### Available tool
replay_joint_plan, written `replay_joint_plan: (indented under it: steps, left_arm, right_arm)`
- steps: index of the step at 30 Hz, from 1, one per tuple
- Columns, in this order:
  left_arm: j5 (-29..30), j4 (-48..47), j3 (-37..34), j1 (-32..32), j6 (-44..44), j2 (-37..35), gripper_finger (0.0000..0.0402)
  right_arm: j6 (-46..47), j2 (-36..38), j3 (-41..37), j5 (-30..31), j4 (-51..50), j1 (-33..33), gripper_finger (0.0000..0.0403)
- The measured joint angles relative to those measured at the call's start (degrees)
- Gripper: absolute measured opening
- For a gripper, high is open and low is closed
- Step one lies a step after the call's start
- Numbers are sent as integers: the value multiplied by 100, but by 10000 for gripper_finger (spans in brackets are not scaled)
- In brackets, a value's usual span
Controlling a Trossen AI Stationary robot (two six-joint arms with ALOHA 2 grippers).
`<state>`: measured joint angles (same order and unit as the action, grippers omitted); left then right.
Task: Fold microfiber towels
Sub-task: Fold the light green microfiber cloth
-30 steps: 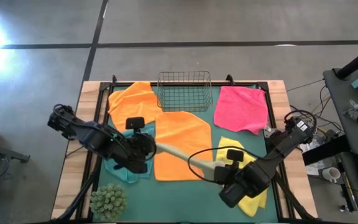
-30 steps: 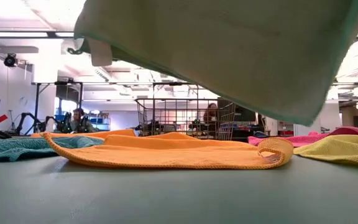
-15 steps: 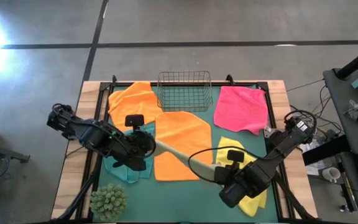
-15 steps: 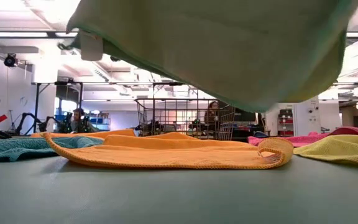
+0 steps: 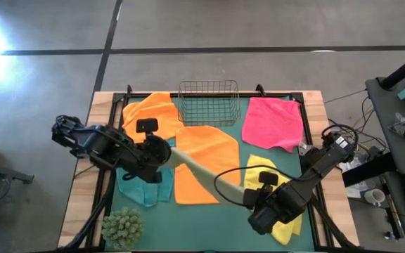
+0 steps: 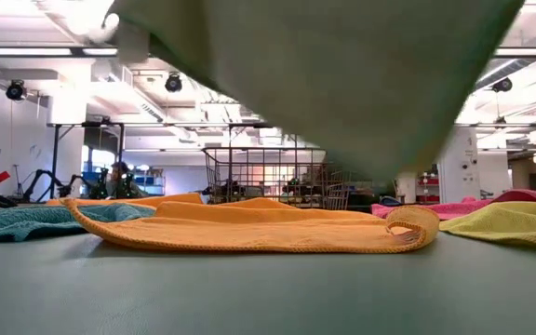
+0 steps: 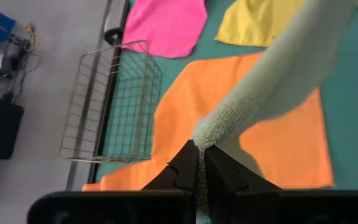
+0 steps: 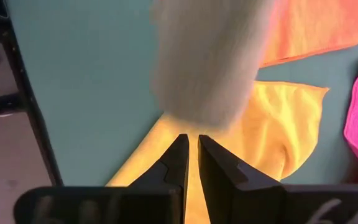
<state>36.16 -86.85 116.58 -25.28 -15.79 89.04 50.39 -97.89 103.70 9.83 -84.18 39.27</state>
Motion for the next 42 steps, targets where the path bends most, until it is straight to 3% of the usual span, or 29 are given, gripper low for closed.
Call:
replay_joint_plan:
  steps: [6, 10, 17, 21, 25, 32, 37, 42]
  left_arm:
    - [-196, 18, 146, 9, 148, 2, 0]
    - [-474, 15, 142, 9, 271, 4, 0]
    - [-633, 11, 172, 34, 283, 6, 0]
    - [-648, 9, 238, 74, 295, 6, 0]
    - [-649, -7, 289, 110, 297, 6, 0]
    - [-649, -179, 296, 129, 280, 9, 0]
    - [-649, -189, 294, 129, 265, 11, 0]
    - [-687, -222, 292, 129, 267, 11, 0]
  right_arm:
    - [-47, 3, 0, 335, 7, 70, 28]
    - [-240, 15, 0, 1125, 216, 85, 28]
    - [-1094, 15, 0, 2197, 1344, -115, 28]
    - [-1571, 14, 0, 2325, 1895, -269, 34]
    - [-1661, 11, 0, 2301, 2094, -427, 59]
    - [-1851, -146, -18, 2294, 2965, -506, 140]
    - [-2071, -548, -63, 2683, 3415, -509, 183]
    - [-1950, -1025, -68, 3003, 3743, -573, 200]
